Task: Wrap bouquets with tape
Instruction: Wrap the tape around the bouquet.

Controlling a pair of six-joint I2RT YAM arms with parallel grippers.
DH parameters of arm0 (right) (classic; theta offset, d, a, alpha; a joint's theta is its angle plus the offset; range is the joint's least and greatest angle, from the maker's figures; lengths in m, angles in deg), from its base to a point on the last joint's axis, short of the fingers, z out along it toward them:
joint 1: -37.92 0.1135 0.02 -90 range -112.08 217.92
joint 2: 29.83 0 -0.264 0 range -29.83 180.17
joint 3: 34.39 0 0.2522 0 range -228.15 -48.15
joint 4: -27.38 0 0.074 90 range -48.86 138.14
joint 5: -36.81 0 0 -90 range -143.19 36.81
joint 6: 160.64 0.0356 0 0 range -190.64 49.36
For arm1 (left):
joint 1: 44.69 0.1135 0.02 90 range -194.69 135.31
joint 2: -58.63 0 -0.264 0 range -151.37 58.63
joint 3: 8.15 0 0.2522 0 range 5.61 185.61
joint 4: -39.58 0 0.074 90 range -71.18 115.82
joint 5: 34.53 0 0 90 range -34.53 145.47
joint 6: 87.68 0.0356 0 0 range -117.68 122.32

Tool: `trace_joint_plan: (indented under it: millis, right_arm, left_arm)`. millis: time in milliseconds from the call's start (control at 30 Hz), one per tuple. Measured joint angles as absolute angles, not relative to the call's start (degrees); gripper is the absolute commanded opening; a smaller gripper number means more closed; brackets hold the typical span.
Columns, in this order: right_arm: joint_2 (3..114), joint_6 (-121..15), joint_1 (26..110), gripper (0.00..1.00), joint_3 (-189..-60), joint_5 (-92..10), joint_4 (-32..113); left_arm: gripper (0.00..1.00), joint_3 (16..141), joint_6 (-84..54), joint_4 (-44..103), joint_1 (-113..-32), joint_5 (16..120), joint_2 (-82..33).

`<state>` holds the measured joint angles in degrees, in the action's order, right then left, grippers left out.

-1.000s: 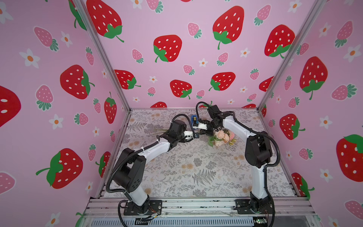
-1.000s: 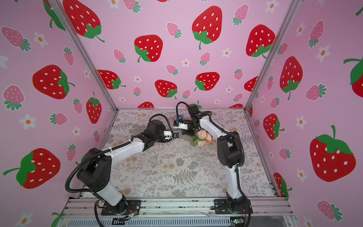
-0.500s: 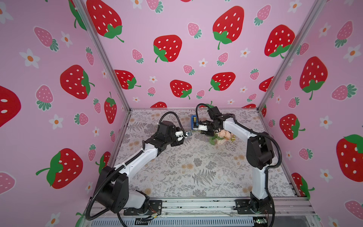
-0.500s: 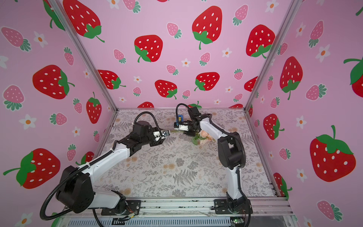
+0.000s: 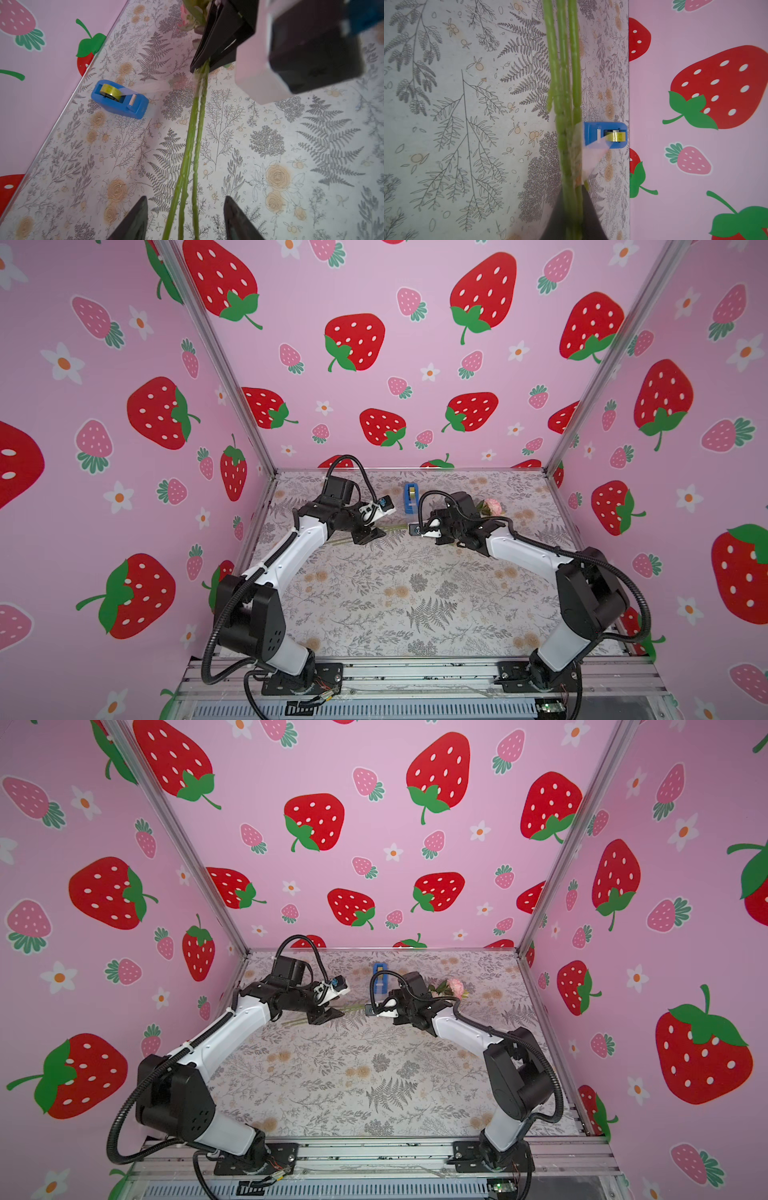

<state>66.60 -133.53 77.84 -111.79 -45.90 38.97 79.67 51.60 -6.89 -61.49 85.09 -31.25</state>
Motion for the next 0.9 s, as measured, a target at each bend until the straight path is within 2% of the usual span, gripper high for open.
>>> trace_joint_plan:
  millis: [267, 433, 567, 633, 733, 867, 900]
  right_arm:
    - [66.3, -138.4, 78.9, 0.00, -108.3, -47.6, 32.0]
    - [65.2, -141.0, 79.3, 0.00, -106.5, -48.8, 29.1]
    - [64.5, -142.9, 79.8, 0.00, -105.5, -49.7, 26.8]
    - [64.0, -143.6, 80.2, 0.00, -104.7, -49.8, 25.8]
    - [63.4, -144.3, 80.7, 0.00, -103.7, -50.0, 24.9]
    - [63.1, -144.4, 81.1, 0.01, -103.0, -50.8, 24.1]
    - [63.0, -144.4, 81.2, 0.06, -103.0, -51.1, 24.1]
  left_arm:
    - [0.71, 88.2, 53.8, -14.3, -63.5, 85.4, -39.5]
    - [0.69, 91.4, 54.9, -17.8, -64.9, 86.1, -43.4]
    - [0.63, 93.9, 55.2, -19.6, -65.4, 87.7, -46.2]
    - [0.57, 94.7, 55.4, -20.2, -65.5, 87.8, -47.3]
    - [0.40, 96.1, 56.3, -20.9, -65.6, 87.5, -49.0]
    - [0.00, 96.7, 57.5, -22.2, -65.6, 87.6, -50.4]
    - [0.00, 96.8, 57.7, -22.5, -65.8, 87.6, -50.5]
